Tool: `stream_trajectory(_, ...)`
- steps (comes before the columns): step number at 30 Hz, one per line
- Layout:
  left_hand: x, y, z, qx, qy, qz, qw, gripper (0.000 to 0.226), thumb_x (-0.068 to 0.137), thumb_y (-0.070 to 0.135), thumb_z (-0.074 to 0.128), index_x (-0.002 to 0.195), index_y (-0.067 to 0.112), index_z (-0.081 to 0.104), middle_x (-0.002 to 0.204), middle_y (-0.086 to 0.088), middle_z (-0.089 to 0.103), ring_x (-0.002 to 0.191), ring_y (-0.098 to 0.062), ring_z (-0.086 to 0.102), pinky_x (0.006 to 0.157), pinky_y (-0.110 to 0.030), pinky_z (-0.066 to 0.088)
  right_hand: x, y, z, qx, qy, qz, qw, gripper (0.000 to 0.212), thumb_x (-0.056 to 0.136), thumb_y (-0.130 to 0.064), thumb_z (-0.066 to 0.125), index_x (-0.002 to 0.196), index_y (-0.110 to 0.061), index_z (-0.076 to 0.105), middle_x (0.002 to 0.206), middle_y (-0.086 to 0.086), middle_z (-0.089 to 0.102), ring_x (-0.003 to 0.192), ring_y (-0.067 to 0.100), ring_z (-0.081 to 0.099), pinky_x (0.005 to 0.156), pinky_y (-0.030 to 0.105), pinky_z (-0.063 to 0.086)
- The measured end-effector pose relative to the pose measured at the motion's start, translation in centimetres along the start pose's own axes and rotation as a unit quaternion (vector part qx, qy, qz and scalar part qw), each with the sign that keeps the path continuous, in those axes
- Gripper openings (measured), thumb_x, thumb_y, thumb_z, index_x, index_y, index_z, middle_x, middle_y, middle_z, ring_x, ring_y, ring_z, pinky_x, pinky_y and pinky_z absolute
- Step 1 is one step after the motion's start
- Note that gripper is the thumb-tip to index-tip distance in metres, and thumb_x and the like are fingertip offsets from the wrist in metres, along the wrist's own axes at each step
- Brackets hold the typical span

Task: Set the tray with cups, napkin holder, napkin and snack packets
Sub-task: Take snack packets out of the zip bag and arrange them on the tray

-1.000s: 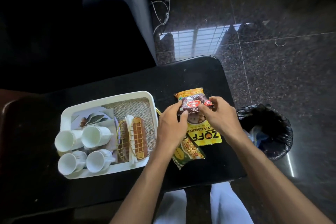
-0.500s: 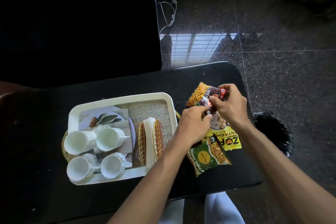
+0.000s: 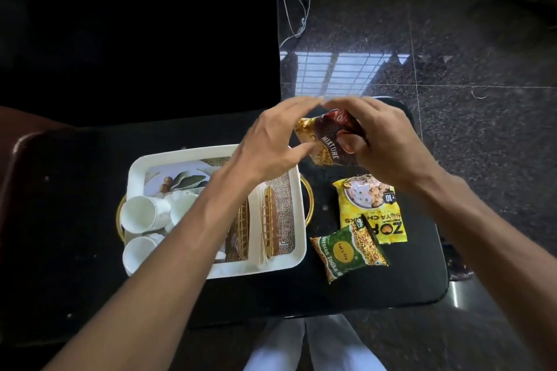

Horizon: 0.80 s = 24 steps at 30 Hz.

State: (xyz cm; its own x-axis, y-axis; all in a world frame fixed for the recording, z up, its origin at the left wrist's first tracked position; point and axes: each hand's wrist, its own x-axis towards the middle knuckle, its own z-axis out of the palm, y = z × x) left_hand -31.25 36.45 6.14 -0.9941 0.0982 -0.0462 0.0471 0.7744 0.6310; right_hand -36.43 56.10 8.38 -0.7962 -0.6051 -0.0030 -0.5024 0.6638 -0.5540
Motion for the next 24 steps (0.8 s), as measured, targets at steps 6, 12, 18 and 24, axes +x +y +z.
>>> stream_trajectory(6, -1.8, -0.7, -2.8, -0.043, -0.006, 0.007, 0.999, 0.060, 0.077, 0.016, 0.086, 0.132, 0.009, 0.063, 0.126, -0.007, 0.072, 0.117, -0.016, 0.067, 0.106, -0.031, 0.052, 1.4, -2.9, -1.2, 0.002, -0.039, -0.063, 0.997, 0.074, 0.084, -0.007, 0.074, 0.148, -0.017, 0.038, 0.121, 0.007, 0.069, 0.088, 0.007, 0.053, 0.078, 0.021, 0.038)
stream_trajectory(12, -5.3, -4.2, -4.8, -0.097, 0.074, -0.021, 0.992, 0.040, 0.080, 0.026, 0.085, 0.114, 0.008, 0.071, 0.108, 0.001, 0.074, 0.101, -0.010, 0.071, 0.095, -0.026, 0.057, 2.7, -6.6, 0.4, 0.058, -0.015, -0.097, 0.994, 0.061, 0.089, -0.026, 0.073, 0.143, -0.014, 0.046, 0.123, 0.004, 0.067, 0.101, 0.012, 0.067, 0.086, 0.029, 0.056)
stream_trajectory(18, -10.1, -10.6, -8.0, -0.185, 0.157, -0.134, 0.961, 0.034, 0.081, 0.031, 0.084, 0.111, 0.022, 0.071, 0.105, 0.008, 0.077, 0.100, -0.005, 0.074, 0.092, -0.035, 0.060, 2.8, -10.6, 5.7, 0.259, 0.049, 0.078, 0.962, 0.088, 0.070, -0.050, 0.078, 0.143, -0.012, 0.048, 0.133, 0.002, 0.062, 0.115, 0.011, 0.063, 0.095, 0.024, 0.055)
stream_trajectory(24, -13.5, -17.0, -10.6, -0.217, 0.158, -0.197, 0.943, 0.032, 0.078, 0.028, 0.086, 0.107, 0.028, 0.072, 0.101, 0.011, 0.078, 0.096, -0.006, 0.075, 0.088, -0.034, 0.062, 5.5, -15.9, 14.6, 0.349, -0.060, 0.149, 0.923, 0.072, 0.073, -0.027, 0.086, 0.136, -0.014, 0.053, 0.126, 0.003, 0.066, 0.108, 0.013, 0.068, 0.089, 0.025, 0.058)
